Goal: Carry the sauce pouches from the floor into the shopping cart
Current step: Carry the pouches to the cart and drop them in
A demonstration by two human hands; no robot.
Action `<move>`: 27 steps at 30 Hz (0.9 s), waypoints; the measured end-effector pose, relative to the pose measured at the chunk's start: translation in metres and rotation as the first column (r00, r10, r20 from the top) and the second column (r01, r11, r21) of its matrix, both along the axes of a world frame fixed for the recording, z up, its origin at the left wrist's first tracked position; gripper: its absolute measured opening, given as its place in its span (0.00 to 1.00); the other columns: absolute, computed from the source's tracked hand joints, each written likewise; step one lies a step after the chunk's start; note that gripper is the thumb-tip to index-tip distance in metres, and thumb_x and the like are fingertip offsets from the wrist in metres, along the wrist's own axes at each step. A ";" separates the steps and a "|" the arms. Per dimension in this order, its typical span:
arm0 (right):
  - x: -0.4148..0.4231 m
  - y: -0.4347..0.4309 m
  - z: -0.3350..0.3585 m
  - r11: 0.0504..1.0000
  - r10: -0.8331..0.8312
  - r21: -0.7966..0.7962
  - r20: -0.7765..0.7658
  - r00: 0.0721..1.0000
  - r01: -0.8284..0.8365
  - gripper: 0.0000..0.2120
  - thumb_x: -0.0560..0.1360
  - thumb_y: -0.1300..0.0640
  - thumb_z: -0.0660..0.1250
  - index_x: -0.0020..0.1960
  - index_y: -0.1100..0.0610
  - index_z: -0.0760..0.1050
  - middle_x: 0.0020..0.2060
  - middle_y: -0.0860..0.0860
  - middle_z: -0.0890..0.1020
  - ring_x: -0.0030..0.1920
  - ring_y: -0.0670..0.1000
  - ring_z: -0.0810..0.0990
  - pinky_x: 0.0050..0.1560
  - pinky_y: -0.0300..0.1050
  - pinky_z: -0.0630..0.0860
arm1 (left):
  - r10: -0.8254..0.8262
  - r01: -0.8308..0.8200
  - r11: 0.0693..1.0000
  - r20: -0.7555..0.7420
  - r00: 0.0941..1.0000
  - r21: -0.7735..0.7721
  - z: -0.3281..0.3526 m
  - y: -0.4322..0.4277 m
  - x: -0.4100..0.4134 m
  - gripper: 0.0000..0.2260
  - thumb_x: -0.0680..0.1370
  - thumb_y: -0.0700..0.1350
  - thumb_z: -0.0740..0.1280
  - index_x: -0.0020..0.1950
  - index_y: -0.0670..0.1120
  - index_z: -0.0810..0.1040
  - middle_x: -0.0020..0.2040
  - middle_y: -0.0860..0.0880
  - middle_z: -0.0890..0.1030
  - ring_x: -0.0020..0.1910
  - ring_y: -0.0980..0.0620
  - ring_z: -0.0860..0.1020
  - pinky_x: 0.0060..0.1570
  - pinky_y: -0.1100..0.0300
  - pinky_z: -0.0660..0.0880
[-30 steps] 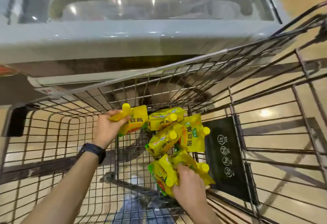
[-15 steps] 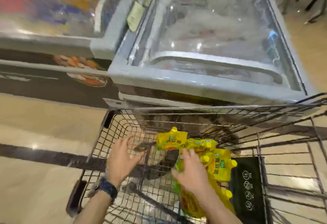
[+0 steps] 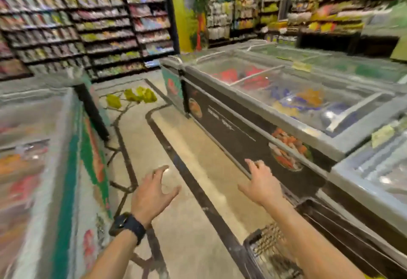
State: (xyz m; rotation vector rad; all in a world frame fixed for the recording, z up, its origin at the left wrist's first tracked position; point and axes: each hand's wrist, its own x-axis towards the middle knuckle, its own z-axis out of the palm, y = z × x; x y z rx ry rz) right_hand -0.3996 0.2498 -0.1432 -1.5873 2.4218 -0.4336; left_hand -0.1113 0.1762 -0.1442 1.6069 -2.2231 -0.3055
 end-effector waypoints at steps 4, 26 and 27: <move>0.056 -0.059 0.049 0.979 0.191 -0.054 -0.070 0.979 -0.195 0.40 0.71 0.41 0.69 0.77 0.48 0.55 0.72 0.53 0.64 0.70 0.55 0.66 0.65 0.55 0.73 | 0.123 -0.119 0.991 0.065 0.990 -0.062 0.043 -0.016 0.066 0.36 0.72 0.69 0.62 0.76 0.55 0.63 0.69 0.47 0.73 0.65 0.45 0.74 0.61 0.50 0.75; 0.076 -0.280 0.097 0.874 0.480 -0.011 -0.125 0.868 -0.485 0.39 0.70 0.44 0.71 0.76 0.47 0.57 0.71 0.52 0.66 0.69 0.55 0.68 0.63 0.54 0.74 | 0.369 -0.354 0.929 0.363 0.856 -0.109 0.086 -0.185 0.099 0.34 0.74 0.67 0.63 0.76 0.55 0.60 0.65 0.49 0.73 0.62 0.49 0.73 0.57 0.53 0.77; 0.076 -0.295 0.094 0.873 0.484 -0.002 -0.122 0.867 -0.488 0.39 0.70 0.43 0.71 0.76 0.47 0.57 0.71 0.52 0.66 0.70 0.55 0.68 0.63 0.54 0.74 | 0.364 -0.350 0.931 0.364 0.857 -0.104 0.083 -0.199 0.100 0.34 0.74 0.67 0.63 0.76 0.55 0.60 0.65 0.49 0.73 0.62 0.49 0.73 0.58 0.53 0.77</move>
